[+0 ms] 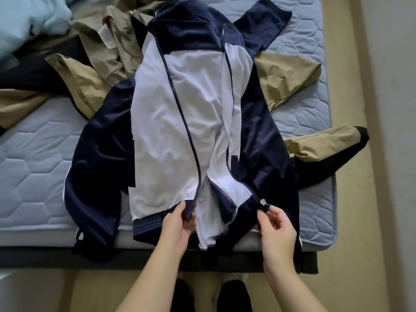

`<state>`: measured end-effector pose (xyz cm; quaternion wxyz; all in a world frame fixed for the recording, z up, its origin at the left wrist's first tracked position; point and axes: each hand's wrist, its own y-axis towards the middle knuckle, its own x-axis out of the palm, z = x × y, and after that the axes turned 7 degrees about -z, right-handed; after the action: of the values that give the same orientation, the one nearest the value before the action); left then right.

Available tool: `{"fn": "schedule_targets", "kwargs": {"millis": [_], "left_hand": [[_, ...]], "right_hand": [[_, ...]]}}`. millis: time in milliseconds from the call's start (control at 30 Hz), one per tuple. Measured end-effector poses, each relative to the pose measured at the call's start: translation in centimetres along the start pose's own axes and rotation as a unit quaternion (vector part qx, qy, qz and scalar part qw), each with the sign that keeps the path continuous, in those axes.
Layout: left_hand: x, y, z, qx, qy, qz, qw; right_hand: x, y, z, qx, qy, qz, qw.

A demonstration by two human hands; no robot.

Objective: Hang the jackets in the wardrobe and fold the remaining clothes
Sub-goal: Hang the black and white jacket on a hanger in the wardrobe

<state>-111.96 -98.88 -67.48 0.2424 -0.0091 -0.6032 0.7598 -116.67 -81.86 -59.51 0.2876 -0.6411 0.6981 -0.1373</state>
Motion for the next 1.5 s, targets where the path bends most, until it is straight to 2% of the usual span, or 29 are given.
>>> {"fn": "schedule_targets", "kwargs": {"millis": [100,167,233,367,500,567,633,700,867,1100,1267,1400,1500], "left_hand": [[-1.9,-2.0,1.7,0.043,0.048,0.014,0.998],[-2.9,-4.1,2.8,0.047,0.090,0.005,0.995],[-3.1,-6.1,3.7,0.038,0.101,-0.034,0.994],[-3.0,-8.5,4.2,0.013,0.063,-0.118,0.991],[-3.3,-9.0,3.1,-0.028,0.047,-0.134,0.989],[-3.2,-9.0,2.6,-0.034,0.073,-0.125,0.989],[-3.2,-8.9,2.3,-0.029,0.122,-0.113,0.986],[-3.1,-8.7,2.3,-0.025,0.187,-0.110,0.976],[-3.0,-8.1,3.0,-0.036,0.298,-0.118,0.946],[-2.3,-8.4,3.6,0.037,0.295,-0.101,0.949],[-3.3,-8.9,3.4,0.086,0.329,-0.108,0.934],[-4.0,-9.1,3.4,0.082,0.363,-0.127,0.919],[-4.0,-8.9,3.9,0.078,0.383,-0.125,0.912]], "right_hand": [[0.9,-2.1,-2.4,-0.059,-0.042,-0.063,0.995],[2.6,-4.0,-2.6,-0.018,-0.033,-0.125,0.991],[4.5,-5.3,-2.1,0.056,0.018,-0.154,0.986],[6.4,-6.3,-0.3,0.161,0.074,-0.114,0.978],[6.4,-7.1,1.6,0.229,0.087,-0.095,0.965],[6.1,-7.1,1.8,0.288,0.176,-0.083,0.938],[5.8,-7.1,1.7,0.356,0.253,-0.099,0.894],[5.6,-7.0,1.4,0.394,0.268,-0.125,0.870],[5.8,-6.5,1.7,0.362,0.186,-0.170,0.898],[6.3,-6.4,2.3,0.237,0.012,-0.177,0.955],[6.8,-6.2,2.2,0.175,-0.047,-0.165,0.970],[7.1,-6.1,2.2,0.183,-0.048,-0.161,0.969],[7.4,-6.2,2.3,0.237,0.002,-0.158,0.959]]}}
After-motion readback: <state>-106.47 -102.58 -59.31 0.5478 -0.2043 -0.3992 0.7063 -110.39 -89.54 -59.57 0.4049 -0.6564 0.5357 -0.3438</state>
